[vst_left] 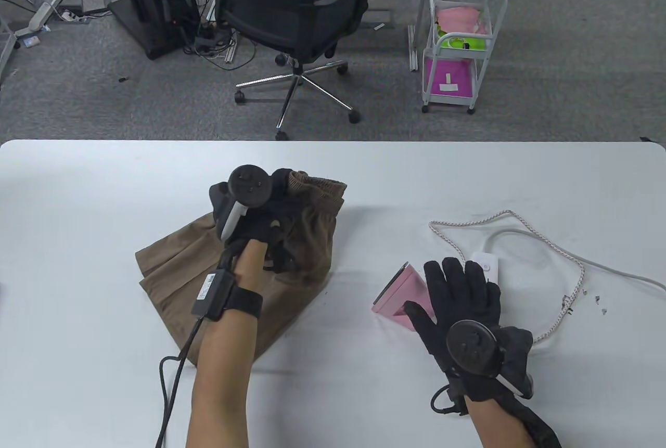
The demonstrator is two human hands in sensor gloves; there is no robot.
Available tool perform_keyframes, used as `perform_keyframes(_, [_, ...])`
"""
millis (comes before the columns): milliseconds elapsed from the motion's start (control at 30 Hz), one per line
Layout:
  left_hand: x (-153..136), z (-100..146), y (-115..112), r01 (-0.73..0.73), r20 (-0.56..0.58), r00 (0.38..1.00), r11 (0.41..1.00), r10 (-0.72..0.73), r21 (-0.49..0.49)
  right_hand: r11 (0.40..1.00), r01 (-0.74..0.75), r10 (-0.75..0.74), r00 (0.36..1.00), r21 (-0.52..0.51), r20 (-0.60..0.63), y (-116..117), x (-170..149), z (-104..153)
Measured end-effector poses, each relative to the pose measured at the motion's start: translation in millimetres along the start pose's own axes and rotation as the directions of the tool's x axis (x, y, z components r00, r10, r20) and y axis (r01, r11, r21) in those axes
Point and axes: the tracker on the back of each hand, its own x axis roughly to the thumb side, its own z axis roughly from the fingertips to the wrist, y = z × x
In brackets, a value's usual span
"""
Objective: Iron shorts with electric iron on table
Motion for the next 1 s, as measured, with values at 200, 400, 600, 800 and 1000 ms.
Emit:
perform_keyframes(200, [27, 39, 44, -0.356, 0.175, 0.923, 0.933, 0.343, 0.047, 0.987, 0.154, -0.152, 0.988, -0.05, 0.036, -46, 14, -37])
perform_keyframes(400, [47, 65, 63, -0.542, 0.302, 0.773, 0.828, 0.558, -0.141, 0.961, 0.277, -0.273, 0.955, -0.019, 0.119, -78, 45, -86])
perform_keyframes(600, [57, 81, 66, -0.567, 0.338, 0.66, 0.74, 0.671, -0.361, 0.829, 0.521, -0.557, 0.802, 0.201, 0.217, -76, 78, -121])
perform_keyframes(800, [65, 88, 53, -0.449, 0.322, 0.659, 0.699, 0.68, -0.557, 0.677, 0.586, -0.726, 0.629, 0.446, 0.277, -62, 104, -141])
perform_keyframes(1000, [74, 92, 43, -0.406, 0.292, 0.697, 0.696, 0.655, -0.592, 0.627, 0.564, -0.766, 0.571, 0.538, 0.295, -57, 105, -148])
